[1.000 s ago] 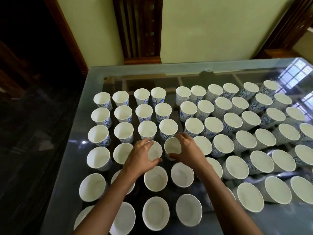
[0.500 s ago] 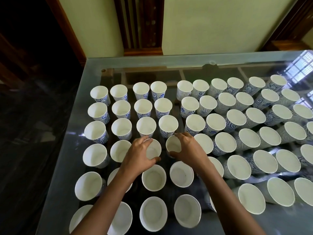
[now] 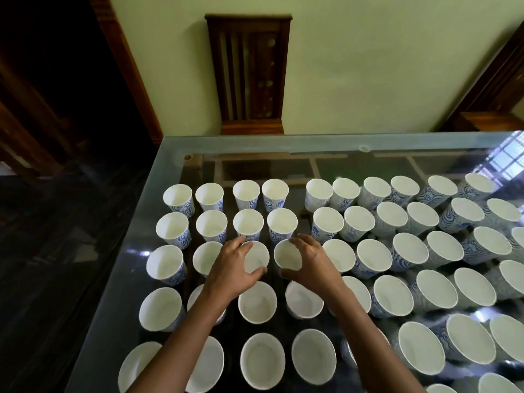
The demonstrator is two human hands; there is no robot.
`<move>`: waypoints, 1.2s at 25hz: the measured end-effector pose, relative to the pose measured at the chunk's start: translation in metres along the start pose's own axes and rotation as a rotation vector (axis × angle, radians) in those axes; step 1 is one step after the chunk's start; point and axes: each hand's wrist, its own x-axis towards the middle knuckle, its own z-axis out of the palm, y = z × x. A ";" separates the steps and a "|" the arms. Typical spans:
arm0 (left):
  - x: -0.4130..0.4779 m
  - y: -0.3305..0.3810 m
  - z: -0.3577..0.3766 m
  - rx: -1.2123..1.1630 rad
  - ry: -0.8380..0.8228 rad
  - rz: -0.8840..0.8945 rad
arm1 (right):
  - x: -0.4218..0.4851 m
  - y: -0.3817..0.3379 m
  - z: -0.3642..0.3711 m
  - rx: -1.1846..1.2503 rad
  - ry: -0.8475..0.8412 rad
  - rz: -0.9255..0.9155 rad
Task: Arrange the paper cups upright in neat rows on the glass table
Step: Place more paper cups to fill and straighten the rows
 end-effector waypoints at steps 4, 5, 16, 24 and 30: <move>0.005 -0.002 0.006 -0.002 -0.012 -0.011 | 0.007 0.002 0.006 0.007 -0.020 0.028; 0.005 -0.003 0.007 -0.005 -0.010 -0.014 | 0.008 0.003 0.007 0.010 -0.015 0.032; 0.011 -0.003 0.003 -0.036 0.028 0.014 | 0.013 0.007 0.004 0.013 0.045 0.038; 0.069 -0.002 -0.008 0.000 0.036 -0.018 | 0.075 -0.001 -0.005 0.012 0.026 -0.021; 0.085 -0.006 -0.002 0.044 -0.034 -0.025 | 0.095 0.002 -0.001 -0.034 -0.054 -0.019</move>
